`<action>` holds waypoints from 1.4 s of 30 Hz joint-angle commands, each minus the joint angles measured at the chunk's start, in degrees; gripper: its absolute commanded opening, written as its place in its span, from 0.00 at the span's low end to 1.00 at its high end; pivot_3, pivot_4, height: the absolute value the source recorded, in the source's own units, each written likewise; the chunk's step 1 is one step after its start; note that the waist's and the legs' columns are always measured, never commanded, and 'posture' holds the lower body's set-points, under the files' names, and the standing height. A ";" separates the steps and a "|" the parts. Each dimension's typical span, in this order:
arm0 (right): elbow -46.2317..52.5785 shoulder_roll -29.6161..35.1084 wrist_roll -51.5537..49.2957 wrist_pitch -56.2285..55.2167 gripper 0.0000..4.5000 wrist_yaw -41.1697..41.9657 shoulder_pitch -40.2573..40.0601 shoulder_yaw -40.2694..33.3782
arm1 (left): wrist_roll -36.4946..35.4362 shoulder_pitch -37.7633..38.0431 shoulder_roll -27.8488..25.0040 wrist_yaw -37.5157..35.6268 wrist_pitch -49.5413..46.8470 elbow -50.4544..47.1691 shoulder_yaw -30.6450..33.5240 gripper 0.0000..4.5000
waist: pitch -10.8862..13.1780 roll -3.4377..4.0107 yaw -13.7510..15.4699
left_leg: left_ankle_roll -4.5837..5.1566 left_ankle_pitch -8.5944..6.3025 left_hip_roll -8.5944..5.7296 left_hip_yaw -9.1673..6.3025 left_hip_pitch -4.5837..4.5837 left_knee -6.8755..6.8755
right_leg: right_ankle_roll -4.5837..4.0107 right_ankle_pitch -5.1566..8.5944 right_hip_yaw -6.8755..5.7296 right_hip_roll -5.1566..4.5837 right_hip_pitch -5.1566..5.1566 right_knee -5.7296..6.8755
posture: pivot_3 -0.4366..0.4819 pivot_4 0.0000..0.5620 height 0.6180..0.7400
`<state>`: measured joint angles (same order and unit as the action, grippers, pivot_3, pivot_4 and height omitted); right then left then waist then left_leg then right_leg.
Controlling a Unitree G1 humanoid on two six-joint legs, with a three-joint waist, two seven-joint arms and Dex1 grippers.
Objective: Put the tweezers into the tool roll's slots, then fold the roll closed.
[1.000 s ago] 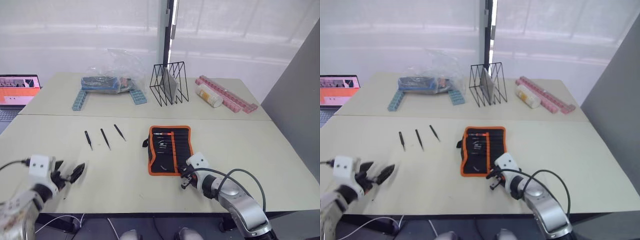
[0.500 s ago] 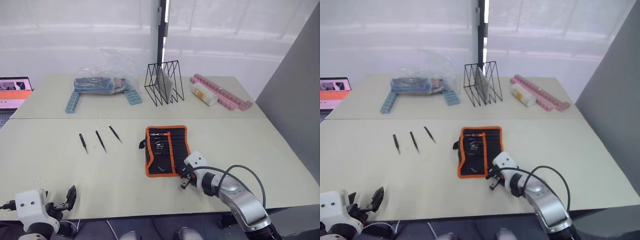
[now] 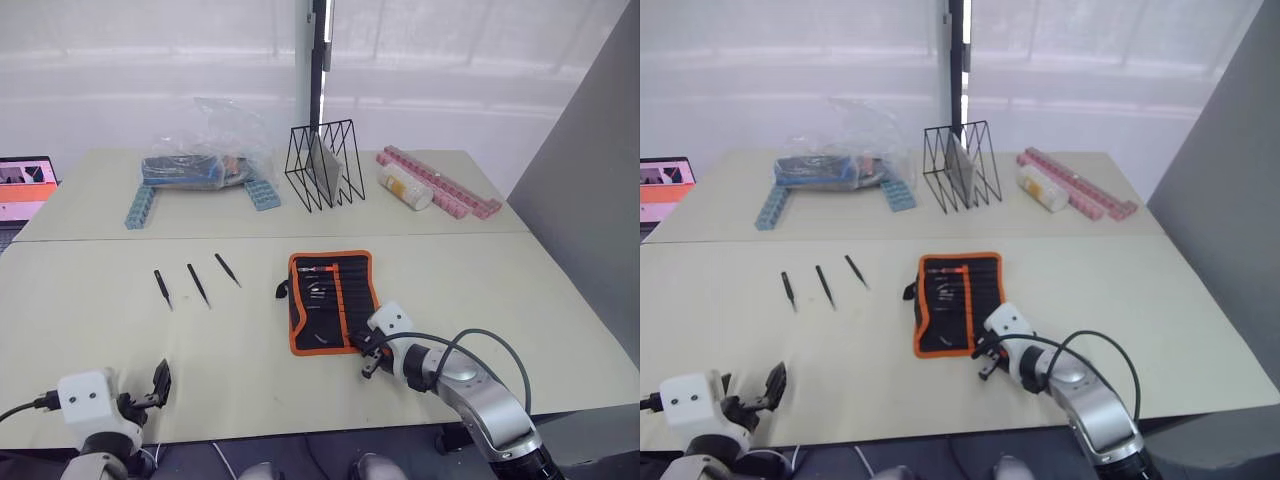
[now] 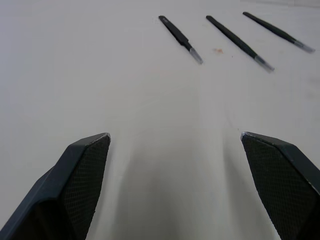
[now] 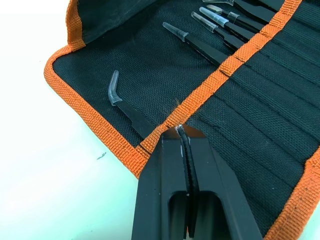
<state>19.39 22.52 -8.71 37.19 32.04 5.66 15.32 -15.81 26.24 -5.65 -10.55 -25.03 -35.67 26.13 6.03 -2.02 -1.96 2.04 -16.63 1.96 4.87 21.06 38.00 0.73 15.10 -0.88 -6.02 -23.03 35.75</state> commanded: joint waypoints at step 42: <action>-3.86 -1.02 0.86 2.34 0.00 -1.99 -1.19 1.99 | 4.29 -40.72 -9.93 11.67 -5.81 42.06 -4.07 0.02 | -0.11 0.45 1.61 | -0.88 -0.12 0.19 0.00 -0.83 -0.22 | -0.05 -0.02 -0.11 -0.03 0.41 0.15 | 0.48 0.27 0.97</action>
<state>18.53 21.44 -8.52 37.20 29.79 5.89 14.92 -11.14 -14.31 -16.29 2.12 -30.59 4.62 23.34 5.92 -1.57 -0.35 1.16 -16.75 2.15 4.87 20.23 37.78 0.68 15.08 -1.00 -6.06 -22.71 35.89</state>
